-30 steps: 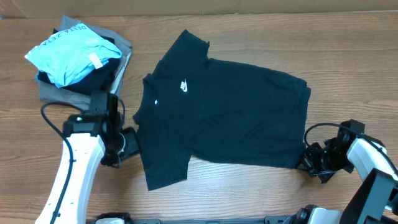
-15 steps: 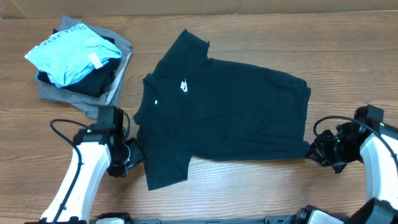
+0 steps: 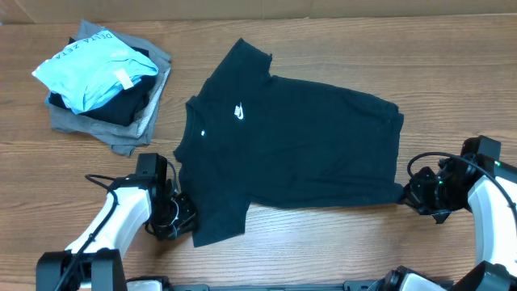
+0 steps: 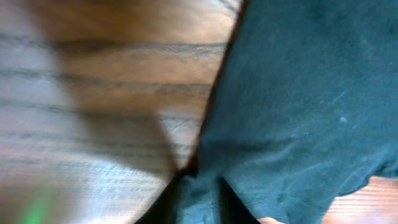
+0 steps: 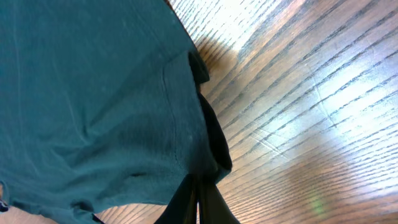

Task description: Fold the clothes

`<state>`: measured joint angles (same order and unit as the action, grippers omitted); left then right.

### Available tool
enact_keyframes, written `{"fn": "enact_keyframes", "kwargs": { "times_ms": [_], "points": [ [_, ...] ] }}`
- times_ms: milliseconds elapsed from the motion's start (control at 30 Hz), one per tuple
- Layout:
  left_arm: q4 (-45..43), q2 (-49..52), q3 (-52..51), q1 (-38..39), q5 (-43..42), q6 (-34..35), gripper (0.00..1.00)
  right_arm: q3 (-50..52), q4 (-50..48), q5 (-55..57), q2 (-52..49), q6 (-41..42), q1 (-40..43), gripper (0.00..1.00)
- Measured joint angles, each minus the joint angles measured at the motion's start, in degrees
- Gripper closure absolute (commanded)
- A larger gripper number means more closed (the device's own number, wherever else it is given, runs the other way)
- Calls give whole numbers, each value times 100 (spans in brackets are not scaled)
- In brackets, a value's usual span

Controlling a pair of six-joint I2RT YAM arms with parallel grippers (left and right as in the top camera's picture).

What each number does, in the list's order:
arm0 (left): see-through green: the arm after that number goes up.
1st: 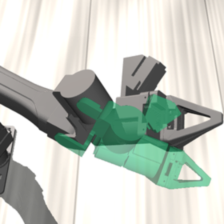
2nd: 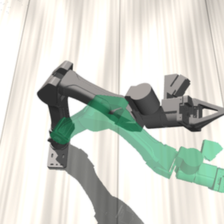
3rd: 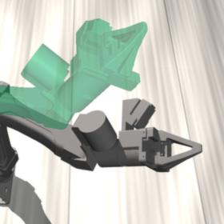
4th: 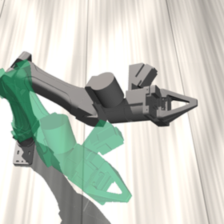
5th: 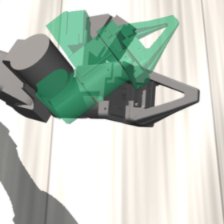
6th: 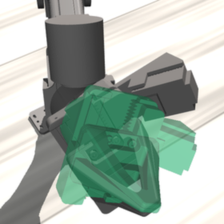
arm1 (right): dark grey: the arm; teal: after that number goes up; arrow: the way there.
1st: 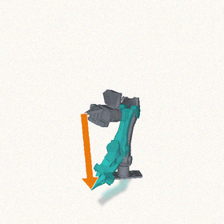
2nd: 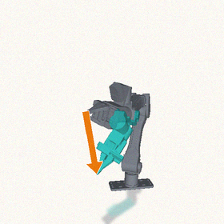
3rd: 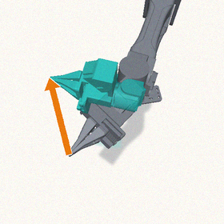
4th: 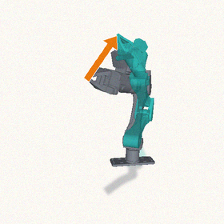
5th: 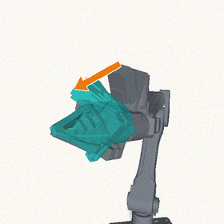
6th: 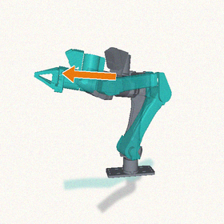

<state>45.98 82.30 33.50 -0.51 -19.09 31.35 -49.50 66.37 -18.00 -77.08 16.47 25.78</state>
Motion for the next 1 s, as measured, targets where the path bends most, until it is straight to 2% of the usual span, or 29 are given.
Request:
{"fn": "enact_keyframes", "kwargs": {
  "times_ms": [200,433,600,767,1000],
  "points": [
    [120,155,28,-22,-452,-308,96,-2,39,-4,0,-2,0,96],
    [1923,190,1311,-481,-562,-1158,96,-7,616,-157,0,7,0,96],
    [2485,188,2081,-678,-411,-1556,96,-7,807,-372,0,184,0,96],
    [2214,188,2205,-675,-452,-1703,96,-7,299,-483,0,470,0,96],
    [793,188,2221,-675,-1182,-1703,96,-7,-463,-1121,0,935,0,96]
  ]
}}
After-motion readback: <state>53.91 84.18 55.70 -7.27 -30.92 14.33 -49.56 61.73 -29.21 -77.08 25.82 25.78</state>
